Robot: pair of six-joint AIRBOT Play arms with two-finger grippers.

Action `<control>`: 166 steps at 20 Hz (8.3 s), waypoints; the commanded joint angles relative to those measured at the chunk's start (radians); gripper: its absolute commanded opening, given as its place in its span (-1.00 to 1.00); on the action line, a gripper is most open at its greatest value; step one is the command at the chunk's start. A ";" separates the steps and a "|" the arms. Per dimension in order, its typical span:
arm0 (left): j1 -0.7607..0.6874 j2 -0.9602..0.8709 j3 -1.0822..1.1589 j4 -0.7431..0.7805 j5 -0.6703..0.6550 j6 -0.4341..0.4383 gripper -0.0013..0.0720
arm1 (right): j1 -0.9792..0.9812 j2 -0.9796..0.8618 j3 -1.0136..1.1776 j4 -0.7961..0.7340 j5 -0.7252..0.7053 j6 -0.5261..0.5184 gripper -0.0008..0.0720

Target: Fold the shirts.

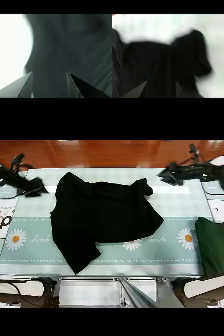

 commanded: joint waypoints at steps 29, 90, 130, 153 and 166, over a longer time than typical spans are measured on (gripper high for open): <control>0.076 0.241 -0.744 -0.388 0.161 0.121 -0.91 | -0.196 0.520 -0.872 -0.263 -0.186 0.036 0.17; -0.085 0.097 -0.204 -0.292 0.696 0.058 -0.91 | 0.038 0.220 -0.290 0.037 -0.376 -0.145 -0.91; 0.017 0.104 -0.258 0.011 -0.016 0.019 0.42 | -0.087 0.048 -0.044 -0.417 0.251 0.138 0.17; 0.093 0.447 -1.142 -0.321 0.207 0.106 -0.57 | -0.199 0.603 -1.025 0.011 -0.089 -0.175 0.17; 0.083 0.488 -1.062 -0.329 0.171 0.117 -0.91 | -0.256 0.483 -1.089 -0.168 -0.035 -0.046 0.17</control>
